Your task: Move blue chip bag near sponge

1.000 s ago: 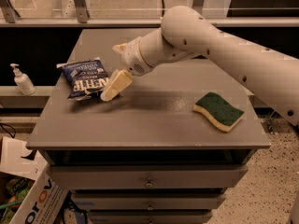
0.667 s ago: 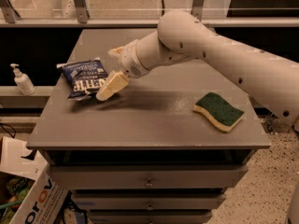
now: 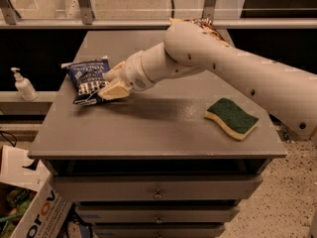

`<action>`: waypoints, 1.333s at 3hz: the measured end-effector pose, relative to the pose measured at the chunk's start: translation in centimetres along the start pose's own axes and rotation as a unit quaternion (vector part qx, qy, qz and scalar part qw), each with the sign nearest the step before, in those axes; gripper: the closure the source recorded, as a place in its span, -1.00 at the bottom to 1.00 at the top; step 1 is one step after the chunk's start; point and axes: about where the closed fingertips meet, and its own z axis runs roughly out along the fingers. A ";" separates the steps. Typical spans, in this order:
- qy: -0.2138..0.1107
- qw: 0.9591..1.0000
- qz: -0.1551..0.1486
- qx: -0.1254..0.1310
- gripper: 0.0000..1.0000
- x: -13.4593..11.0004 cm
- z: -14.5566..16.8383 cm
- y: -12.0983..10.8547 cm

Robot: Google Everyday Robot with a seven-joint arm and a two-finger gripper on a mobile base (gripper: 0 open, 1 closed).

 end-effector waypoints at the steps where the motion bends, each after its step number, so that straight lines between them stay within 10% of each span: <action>1: -0.005 1.000 0.005 0.001 0.66 0.0 -0.3 0.6; 2: -0.012 1.000 0.002 0.011 1.00 -0.9 -1.8 0.3; 4: 0.005 0.999 -0.008 0.044 1.00 -2.0 -7.0 -2.7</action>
Offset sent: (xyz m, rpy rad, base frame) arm -0.0045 -0.0239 0.0392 0.0451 -0.0354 -0.0394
